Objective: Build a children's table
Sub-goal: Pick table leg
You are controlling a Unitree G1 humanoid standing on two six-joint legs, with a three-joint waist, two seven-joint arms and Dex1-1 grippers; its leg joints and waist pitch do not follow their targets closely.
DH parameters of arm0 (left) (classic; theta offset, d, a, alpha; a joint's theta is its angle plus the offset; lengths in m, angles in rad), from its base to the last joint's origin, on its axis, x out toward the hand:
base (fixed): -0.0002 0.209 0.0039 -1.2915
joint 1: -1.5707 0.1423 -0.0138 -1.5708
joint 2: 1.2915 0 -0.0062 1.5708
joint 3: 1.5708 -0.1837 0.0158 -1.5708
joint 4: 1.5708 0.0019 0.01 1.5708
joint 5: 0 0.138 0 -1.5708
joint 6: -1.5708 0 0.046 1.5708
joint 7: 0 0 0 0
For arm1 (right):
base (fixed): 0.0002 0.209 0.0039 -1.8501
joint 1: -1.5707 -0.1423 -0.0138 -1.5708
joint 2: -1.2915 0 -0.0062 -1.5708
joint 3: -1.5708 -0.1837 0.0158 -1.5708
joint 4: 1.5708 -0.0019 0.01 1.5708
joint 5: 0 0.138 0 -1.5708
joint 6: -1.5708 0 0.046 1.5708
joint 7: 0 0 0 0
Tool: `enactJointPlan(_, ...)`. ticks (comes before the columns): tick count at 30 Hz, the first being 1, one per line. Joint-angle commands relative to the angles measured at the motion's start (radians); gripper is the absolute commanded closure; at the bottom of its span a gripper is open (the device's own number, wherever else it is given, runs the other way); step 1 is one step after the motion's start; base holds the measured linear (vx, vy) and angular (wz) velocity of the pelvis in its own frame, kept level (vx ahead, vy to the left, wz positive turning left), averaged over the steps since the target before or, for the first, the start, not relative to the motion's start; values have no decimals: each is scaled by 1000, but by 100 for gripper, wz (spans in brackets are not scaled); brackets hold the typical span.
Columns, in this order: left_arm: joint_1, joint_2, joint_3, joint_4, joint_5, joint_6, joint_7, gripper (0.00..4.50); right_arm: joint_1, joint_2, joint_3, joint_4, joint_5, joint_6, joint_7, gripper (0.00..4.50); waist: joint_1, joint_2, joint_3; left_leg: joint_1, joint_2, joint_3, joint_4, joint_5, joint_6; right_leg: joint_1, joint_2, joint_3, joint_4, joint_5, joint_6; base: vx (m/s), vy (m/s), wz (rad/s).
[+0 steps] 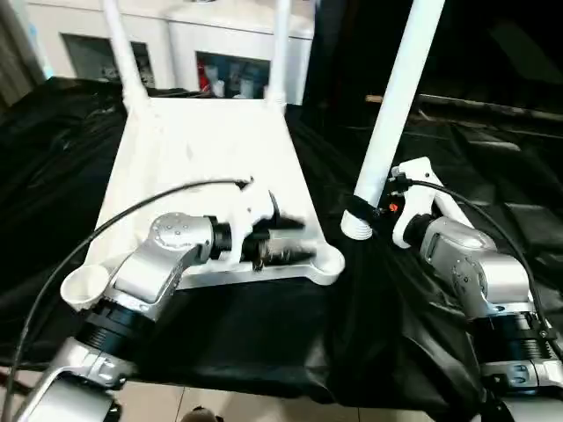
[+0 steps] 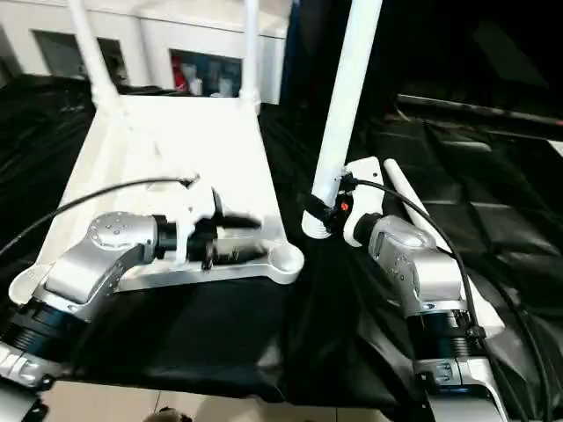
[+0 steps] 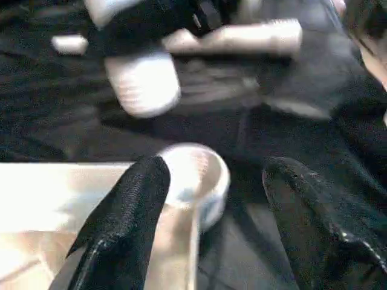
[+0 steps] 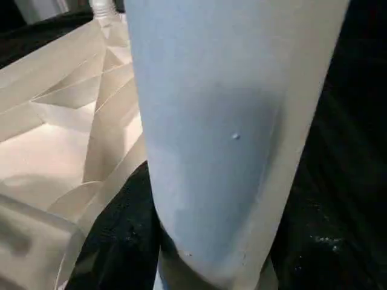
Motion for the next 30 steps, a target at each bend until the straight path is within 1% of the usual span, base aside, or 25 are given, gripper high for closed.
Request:
enactJointPlan(1, -9, -3, -21, 36, 30, -25, -10, 187, 7, -11, 2, -35, 0, 4, 1, 257, -4, 13, -71, 27, 7, 6, -75, -308, -61, 39, -31, 26, -76, -279, -156, 0, 0, 0)
enactJointPlan(2, -32, 5, -45, 105, 72, -52, -23, 192, 20, -11, 10, -54, -10, 7, 5, 257, -3, 28, -71, 28, 6, 3, -75, -312, -65, 38, -31, 26, -76, -289, -151, 0, 0, 0)
enactJointPlan(3, -40, 9, -51, 127, 85, -54, -26, 205, 25, -10, 10, -61, -12, 10, 5, 257, -8, 21, -72, 28, 6, 3, -76, -327, -67, 37, -29, 25, -79, -297, -145, 0, 0, 0)
enactJointPlan(4, -47, 9, -53, 144, 92, -55, -28, 205, 28, -11, 12, -68, -12, 14, 5, 257, -8, 20, -72, 27, 6, 2, -77, -326, -67, 38, -28, 25, -79, -297, -144, 0, 0, 0)
enactJointPlan(5, -56, 7, -51, 162, 97, -50, -23, 231, 33, -13, 15, -77, -15, 15, 5, 257, -6, 33, -72, 30, 7, 1, -76, -329, -68, 35, -30, 27, -77, -296, -146, 0, 0, 0)
enactJointPlan(6, -65, 6, -51, 175, 101, -28, -13, 231, 38, -17, 18, -84, -16, 17, 4, 257, -8, 29, -71, 29, 7, 2, -77, -335, -67, 34, -29, 26, -81, -300, -146, 0, 0, 0)
enactJointPlan(7, -73, 6, -52, 185, 106, -23, -10, 236, 44, -19, 21, -92, -15, 21, 4, 257, -9, 35, -73, 30, 6, 1, -77, -341, -71, 35, -29, 25, -79, -295, -154, 0, 0, 0)
enactJointPlan(8, -79, 10, -57, 190, 115, -4, -4, 236, 50, -19, 23, -100, -14, 25, 2, 257, -8, 35, -73, 30, 6, 0, -76, -340, -70, 36, -29, 25, -77, -286, -163, 0, 0, 0)
enactJointPlan(9, -80, 11, -59, 190, 119, 5, -1, 259, 53, -19, 23, -104, -14, 26, 1, 257, -7, 32, -73, 30, 7, 1, -75, -339, -66, 36, -29, 25, -77, -280, -170, 0, 0, 0)
enactJointPlan(10, -80, 12, -60, 190, 121, 5, -2, 272, 54, -18, 23, -106, -13, 28, 1, 257, -9, 32, -72, 29, 7, 1, -75, -338, -64, 36, -28, 25, -76, -280, -173, 0, 0, 0)
enactJointPlan(12, -79, 13, -63, 191, 126, 4, -5, 280, 57, -16, 23, -109, -10, 31, 1, 257, -9, 35, -73, 28, 7, 2, -75, -331, -59, 36, -29, 26, -77, -279, -176, 0, 0, 0)
enactJointPlan(15, -88, -10, -49, 233, 138, -21, 8, 317, 56, -14, 30, -116, -14, 32, 7, 257, -9, 35, -74, 27, 6, 3, -74, -319, -56, 37, -28, 26, -76, -262, -181, 0, 0, 0)
enactJointPlan(16, -89, -12, -49, 237, 139, -25, 7, 322, 54, -15, 30, -116, -15, 33, 7, 257, -8, 28, -75, 27, 7, 4, -73, -312, -52, 38, -29, 25, -77, -258, -181, 0, 0, 0)
enactJointPlan(18, -91, -12, -51, 247, 145, -30, 1, 331, 46, -16, 31, -109, -15, 33, 11, 257, -7, 32, -75, 25, 7, 3, -74, -297, -48, 39, -30, 25, -75, -247, -183, 0, 0, 0)
enactJointPlan(19, -90, -11, -51, 249, 146, -30, -2, 356, 42, -18, 33, -104, -17, 32, 12, 257, -7, 32, -75, 26, 8, 3, -73, -294, -47, 38, -31, 26, -75, -244, -184, 0, 0, 0)
enactJointPlan(20, -89, -11, -50, 248, 147, -29, -3, 356, 40, -18, 34, -103, -18, 32, 12, 257, -7, 31, -75, 25, 8, 3, -74, -290, -47, 39, -31, 25, -73, -239, -186, 0, 0, 0)
enactJointPlan(22, -88, -9, -53, 253, 155, -30, -1, 376, 36, -20, 37, -98, -20, 30, 16, 257, -7, 32, -75, 25, 8, 3, -74, -290, -46, 39, -30, 25, -73, -234, -188, 0, 0, 0)
enactJointPlan(23, -87, -9, -55, 260, 163, -35, -2, 376, 33, -21, 38, -94, -21, 29, 18, 257, -7, 30, -75, 25, 8, 4, -74, -289, -44, 39, -31, 26, -73, -235, -189, 0, 0, 0)
enactJointPlan(24, -87, -9, -56, 264, 167, -38, -2, 388, 31, -20, 38, -94, -20, 30, 19, 257, -7, 31, -74, 26, 8, 4, -74, -296, -44, 38, -31, 26, -75, -248, -187, 0, 0, 0)
enactJointPlan(25, -87, -10, -57, 266, 169, -39, -2, 388, 30, -20, 39, -93, -20, 30, 20, 257, -8, 30, -73, 25, 7, 4, -74, -302, -44, 37, -31, 26, -77, -259, -184, 0, 0, 0)
enactJointPlan(26, -87, -9, -58, 269, 173, -41, -2, 408, 30, -20, 40, -93, -21, 30, 20, 257, -7, 28, -72, 26, 8, 4, -75, -311, -45, 37, -33, 26, -79, -287, -175, 0, 0, 0)
enactJointPlan(30, -84, -2, -65, 273, 184, -47, -7, 425, 30, -17, 44, -94, -22, 30, 20, 257, -7, 30, -71, 26, 9, 2, -76, -329, -50, 34, -33, 26, -81, -314, -168, 0, 0, 0)
